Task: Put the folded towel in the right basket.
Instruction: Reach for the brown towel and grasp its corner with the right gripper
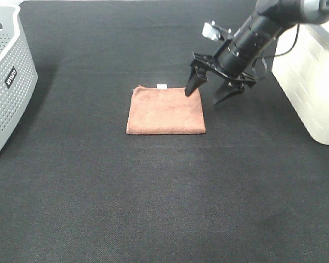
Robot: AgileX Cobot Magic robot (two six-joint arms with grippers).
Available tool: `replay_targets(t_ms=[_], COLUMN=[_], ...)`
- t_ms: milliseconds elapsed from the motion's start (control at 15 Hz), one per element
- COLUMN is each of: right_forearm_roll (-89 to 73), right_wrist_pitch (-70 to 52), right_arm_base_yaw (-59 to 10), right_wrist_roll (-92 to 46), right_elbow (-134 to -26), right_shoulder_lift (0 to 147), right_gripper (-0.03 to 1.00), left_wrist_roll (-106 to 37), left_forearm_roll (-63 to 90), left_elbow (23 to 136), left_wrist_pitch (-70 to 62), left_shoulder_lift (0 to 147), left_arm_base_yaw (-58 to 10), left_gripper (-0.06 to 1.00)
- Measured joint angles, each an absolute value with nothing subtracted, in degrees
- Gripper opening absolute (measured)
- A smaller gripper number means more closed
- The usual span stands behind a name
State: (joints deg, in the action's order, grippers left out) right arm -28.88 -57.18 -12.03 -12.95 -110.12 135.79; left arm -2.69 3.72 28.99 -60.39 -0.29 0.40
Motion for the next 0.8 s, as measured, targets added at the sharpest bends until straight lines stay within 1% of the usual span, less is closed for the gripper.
replay_targets(t_ms=[267, 533, 800], right_forearm_roll=[-30.3, -30.4, -34.7], right_wrist_pitch=[-57.1, -56.0, -55.5], right_arm_base_yaw=[-11.5, -10.1, -10.1], right_wrist_roll=[-13.5, -14.1, -16.4], right_elbow=[-113.7, -114.1, -114.6], right_shoulder_lift=[140.8, 141.3, 143.6], right_gripper=[0.74, 0.74, 0.73], left_wrist_roll=[-2.7, -2.7, -2.7], left_forearm_roll=[3.7, 3.7, 3.7], left_elbow=[29.0, 29.0, 29.0], left_wrist_pitch=[-60.4, -60.4, -60.4], left_shoulder_lift=[-0.3, -0.3, -0.3], left_arm_base_yaw=[0.4, 0.4, 0.4], left_gripper=[0.87, 0.87, 0.87])
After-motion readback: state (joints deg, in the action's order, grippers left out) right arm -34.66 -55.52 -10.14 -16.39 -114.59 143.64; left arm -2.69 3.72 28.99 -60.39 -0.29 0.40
